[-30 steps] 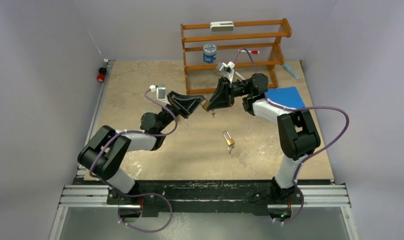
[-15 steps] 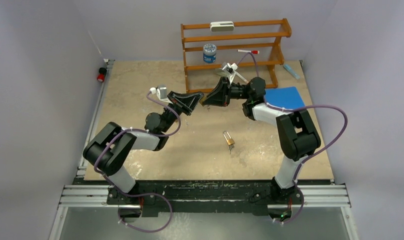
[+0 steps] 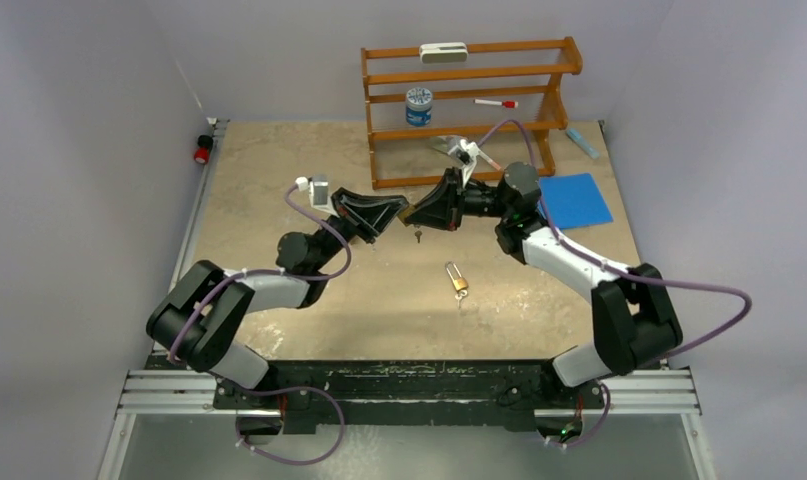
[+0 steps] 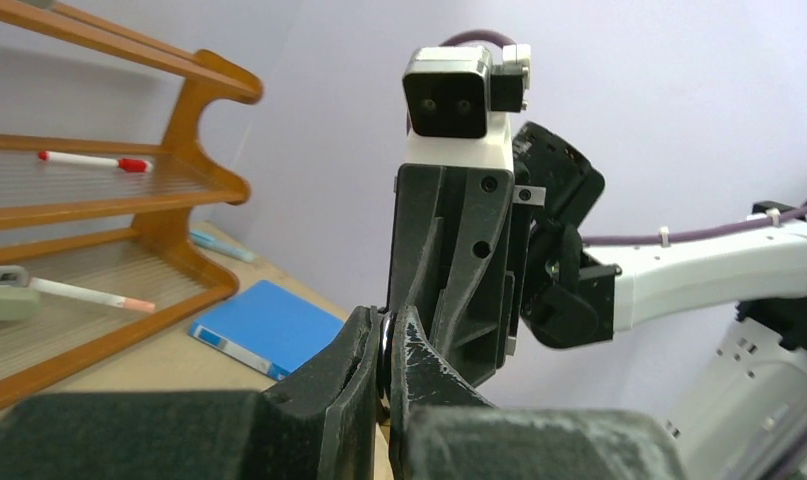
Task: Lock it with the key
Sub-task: Lock the lock.
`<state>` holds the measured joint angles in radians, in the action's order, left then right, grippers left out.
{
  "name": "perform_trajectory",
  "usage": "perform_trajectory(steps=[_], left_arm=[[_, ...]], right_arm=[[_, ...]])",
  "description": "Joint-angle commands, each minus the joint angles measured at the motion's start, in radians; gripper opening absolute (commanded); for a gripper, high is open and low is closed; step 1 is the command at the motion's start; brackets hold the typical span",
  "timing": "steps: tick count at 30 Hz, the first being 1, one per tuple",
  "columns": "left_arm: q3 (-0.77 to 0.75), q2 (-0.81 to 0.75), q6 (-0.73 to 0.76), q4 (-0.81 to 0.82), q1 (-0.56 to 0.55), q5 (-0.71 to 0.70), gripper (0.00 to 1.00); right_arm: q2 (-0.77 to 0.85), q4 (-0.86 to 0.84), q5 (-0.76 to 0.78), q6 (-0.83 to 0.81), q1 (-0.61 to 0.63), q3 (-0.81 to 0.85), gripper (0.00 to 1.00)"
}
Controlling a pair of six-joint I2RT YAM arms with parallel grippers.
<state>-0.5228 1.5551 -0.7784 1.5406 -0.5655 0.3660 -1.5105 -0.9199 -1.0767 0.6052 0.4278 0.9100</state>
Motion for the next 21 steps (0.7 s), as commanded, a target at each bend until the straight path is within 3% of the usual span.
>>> perform_trajectory(steps=[1,4,13,14,17,21], left_arm=[[0.064,0.019,0.026,0.193,0.051,0.083,0.00],[0.045,-0.033,-0.003,0.192,0.095,0.106,0.00],[-0.007,-0.081,-0.058,0.193,0.111,0.127,0.00],[-0.007,-0.083,-0.059,0.190,0.111,0.127,0.00],[-0.012,-0.096,-0.048,0.163,0.111,0.128,0.00],[-0.025,-0.131,-0.018,0.100,0.111,0.133,0.00]], right_arm=[[0.182,0.058,0.039,-0.251,0.077,0.034,0.00],[0.186,0.024,-0.007,-0.196,0.074,-0.021,0.00],[0.210,0.138,0.035,-0.279,0.073,-0.024,0.00],[0.214,0.145,0.042,-0.287,0.072,-0.026,0.06],[0.232,0.126,0.069,-0.290,0.072,-0.054,0.39],[0.270,0.075,0.137,-0.274,0.060,-0.101,0.65]])
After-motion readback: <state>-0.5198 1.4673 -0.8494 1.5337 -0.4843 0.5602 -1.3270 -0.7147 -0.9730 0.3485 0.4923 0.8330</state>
